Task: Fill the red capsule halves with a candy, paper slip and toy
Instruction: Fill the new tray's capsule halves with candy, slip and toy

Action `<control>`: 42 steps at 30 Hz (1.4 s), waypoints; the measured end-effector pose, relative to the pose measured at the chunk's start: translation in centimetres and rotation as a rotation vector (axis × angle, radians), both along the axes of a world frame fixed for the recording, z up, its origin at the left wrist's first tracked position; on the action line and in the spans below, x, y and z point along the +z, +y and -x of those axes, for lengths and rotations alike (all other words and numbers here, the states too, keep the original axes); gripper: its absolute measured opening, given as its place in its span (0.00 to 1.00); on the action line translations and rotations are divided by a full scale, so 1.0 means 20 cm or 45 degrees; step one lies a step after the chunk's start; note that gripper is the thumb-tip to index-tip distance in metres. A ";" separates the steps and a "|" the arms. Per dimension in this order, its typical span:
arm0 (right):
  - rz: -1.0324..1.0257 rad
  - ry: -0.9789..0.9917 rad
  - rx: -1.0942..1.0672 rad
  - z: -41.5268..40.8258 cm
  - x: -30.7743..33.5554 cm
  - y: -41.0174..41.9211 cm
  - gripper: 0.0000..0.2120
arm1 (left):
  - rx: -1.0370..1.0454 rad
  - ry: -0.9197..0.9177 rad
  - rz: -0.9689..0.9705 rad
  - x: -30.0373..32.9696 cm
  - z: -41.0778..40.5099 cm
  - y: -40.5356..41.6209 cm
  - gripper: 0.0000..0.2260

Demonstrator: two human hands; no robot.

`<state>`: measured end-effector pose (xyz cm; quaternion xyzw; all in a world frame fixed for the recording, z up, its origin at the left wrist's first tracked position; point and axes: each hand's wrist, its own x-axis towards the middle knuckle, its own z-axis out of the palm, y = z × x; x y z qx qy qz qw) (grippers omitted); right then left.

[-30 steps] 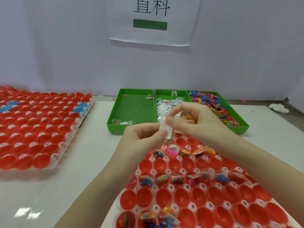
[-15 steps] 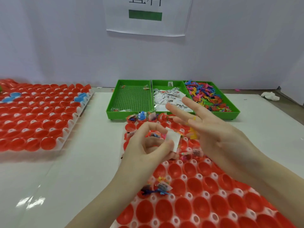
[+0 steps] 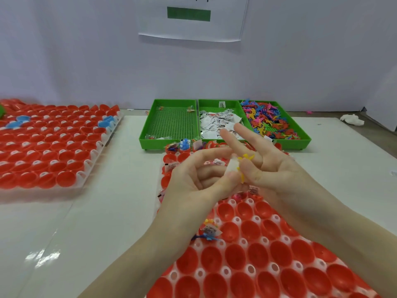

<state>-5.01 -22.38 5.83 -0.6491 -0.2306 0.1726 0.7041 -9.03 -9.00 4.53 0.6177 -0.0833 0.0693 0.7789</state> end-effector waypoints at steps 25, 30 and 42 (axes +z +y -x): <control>0.999 -0.660 0.072 -0.02 -0.14 -0.09 0.14 | 0.196 -0.059 -1.138 -0.12 -0.01 0.13 0.04; 1.249 -0.868 0.165 0.00 -0.20 -0.05 0.19 | 0.073 -0.069 -1.481 -0.16 -0.01 0.14 0.13; 1.300 -1.010 0.179 0.00 -0.18 -0.02 0.12 | 0.135 -0.103 -1.205 -0.14 -0.05 0.20 0.04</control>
